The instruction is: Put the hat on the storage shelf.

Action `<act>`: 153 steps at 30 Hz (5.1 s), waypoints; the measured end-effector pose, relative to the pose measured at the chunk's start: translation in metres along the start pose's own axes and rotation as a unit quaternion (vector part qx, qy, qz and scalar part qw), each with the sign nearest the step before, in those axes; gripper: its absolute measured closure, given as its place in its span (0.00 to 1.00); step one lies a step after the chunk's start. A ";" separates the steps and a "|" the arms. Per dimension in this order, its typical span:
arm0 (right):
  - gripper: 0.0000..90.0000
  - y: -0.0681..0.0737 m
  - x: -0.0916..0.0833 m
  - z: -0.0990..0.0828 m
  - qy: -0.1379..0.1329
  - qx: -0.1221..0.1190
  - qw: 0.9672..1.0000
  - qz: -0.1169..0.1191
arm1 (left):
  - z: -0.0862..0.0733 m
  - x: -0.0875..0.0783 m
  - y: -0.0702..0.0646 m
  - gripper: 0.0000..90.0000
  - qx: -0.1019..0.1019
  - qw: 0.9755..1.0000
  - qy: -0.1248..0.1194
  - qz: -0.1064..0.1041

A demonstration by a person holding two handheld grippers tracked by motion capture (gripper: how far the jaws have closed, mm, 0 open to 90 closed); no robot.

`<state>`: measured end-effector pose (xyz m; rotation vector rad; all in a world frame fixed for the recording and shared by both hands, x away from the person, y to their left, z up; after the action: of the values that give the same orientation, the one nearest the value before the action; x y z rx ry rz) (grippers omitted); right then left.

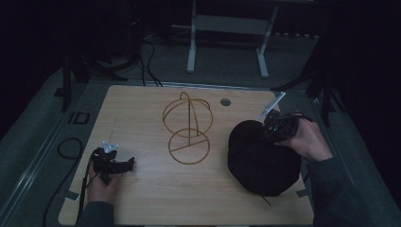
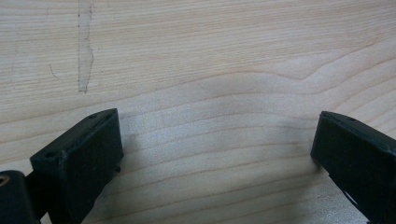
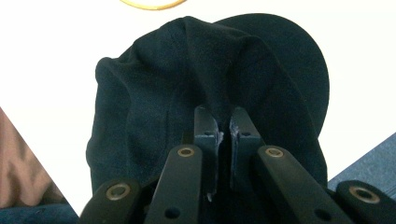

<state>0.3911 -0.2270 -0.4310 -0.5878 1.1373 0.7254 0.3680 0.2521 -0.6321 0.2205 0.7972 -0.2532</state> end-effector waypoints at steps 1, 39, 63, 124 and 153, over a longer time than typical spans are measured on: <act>0.94 -0.001 -0.003 0.001 -0.004 -0.003 1.000 0.000 | 0.000 0.000 0.000 0.02 0.000 1.000 0.000 0.000; 0.94 -0.013 -0.065 0.052 -0.082 -0.034 0.996 0.000 | 0.000 0.000 0.000 0.02 0.000 1.000 0.000 0.000; 0.95 -0.004 -0.096 0.093 -0.183 -0.031 0.981 0.051 | 0.000 0.000 0.000 0.02 0.001 1.000 0.000 0.000; 0.95 0.046 -0.085 0.187 -0.260 -0.044 0.956 0.128 | 0.000 0.000 0.000 0.02 0.001 1.000 0.001 0.000; 0.95 0.049 -0.072 0.211 -0.254 -0.041 0.958 0.124 | 0.000 0.000 0.000 0.02 0.001 1.000 0.001 0.000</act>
<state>0.4604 -0.0548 -0.2981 -0.2999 0.7078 1.0730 0.3678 0.2523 -0.6321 0.2222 0.7999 -0.2540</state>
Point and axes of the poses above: each handheld gripper's, and its own axes: x roughly forward along the jaws, z roughly out of its top, y roughly to its left, the point moved 9 cm from there along x, roughly forward along the jaws, and after that the axes turned 9 degrees about x, right-handed, at the moved point
